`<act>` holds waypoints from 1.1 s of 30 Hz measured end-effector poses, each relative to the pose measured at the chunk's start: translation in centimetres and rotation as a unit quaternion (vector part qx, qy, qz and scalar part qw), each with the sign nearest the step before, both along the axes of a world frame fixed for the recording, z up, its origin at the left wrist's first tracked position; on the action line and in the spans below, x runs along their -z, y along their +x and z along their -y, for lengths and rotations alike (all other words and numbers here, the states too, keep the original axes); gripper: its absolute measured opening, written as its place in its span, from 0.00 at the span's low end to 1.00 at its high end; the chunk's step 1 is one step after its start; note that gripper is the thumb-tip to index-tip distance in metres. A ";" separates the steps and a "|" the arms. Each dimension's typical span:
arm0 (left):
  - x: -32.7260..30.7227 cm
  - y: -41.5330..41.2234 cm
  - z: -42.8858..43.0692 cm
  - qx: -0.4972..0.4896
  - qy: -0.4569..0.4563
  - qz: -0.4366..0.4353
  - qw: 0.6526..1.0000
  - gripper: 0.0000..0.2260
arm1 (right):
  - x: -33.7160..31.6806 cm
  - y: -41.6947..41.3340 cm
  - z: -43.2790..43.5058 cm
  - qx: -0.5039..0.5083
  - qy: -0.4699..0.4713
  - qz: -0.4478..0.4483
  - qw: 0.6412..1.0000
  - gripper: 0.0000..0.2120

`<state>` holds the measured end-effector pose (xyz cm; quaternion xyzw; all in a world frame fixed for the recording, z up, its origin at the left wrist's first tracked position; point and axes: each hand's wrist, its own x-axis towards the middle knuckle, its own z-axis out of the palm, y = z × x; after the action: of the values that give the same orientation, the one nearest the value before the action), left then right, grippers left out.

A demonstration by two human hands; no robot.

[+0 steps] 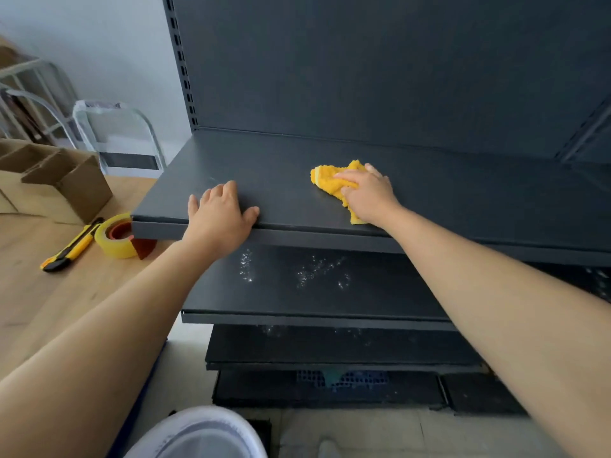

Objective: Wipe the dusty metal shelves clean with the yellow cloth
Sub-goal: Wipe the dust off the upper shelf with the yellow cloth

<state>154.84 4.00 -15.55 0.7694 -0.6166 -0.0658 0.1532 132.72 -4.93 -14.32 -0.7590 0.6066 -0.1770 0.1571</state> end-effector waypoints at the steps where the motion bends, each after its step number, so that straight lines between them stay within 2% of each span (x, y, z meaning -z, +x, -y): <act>1: -0.1 -0.1 -0.2 0.004 0.003 -0.001 1.000 0.22 | 0.1 -0.2 -0.2 0.027 -0.007 -0.010 1.000 0.21; 3: -0.2 -0.1 -0.6 0.011 0.008 -0.003 1.000 0.22 | 0.1 0.0 -0.5 0.050 0.005 -0.019 0.999 0.22; 7: -0.7 0.4 -1.5 0.020 -0.004 -0.016 1.000 0.21 | -0.6 2.7 -1.2 0.025 0.029 -0.034 0.999 0.21; 13: -0.6 2.1 -3.4 0.013 -0.028 -0.019 0.999 0.19 | -0.8 10.0 -2.9 -0.095 0.049 -0.034 0.994 0.21; 21: -0.1 5.2 -6.0 -0.073 -0.103 -0.012 0.992 0.20 | -1.4 17.2 -5.0 -0.227 0.092 0.002 0.969 0.22; 27: -0.3 2.8 -4.6 -0.057 -0.114 -0.041 0.991 0.25 | -0.3 15.2 -4.5 -0.232 0.095 0.036 0.967 0.21; 33: -0.1 -2.9 -2.0 0.020 -0.093 -0.050 0.994 0.27 | -0.2 7.8 -3.6 -0.193 0.081 0.023 0.978 0.20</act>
<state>151.97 6.02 -15.46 0.7354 -0.6266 -0.0491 0.2534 140.51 -1.35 -14.10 -0.8424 0.4571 -0.1110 0.2629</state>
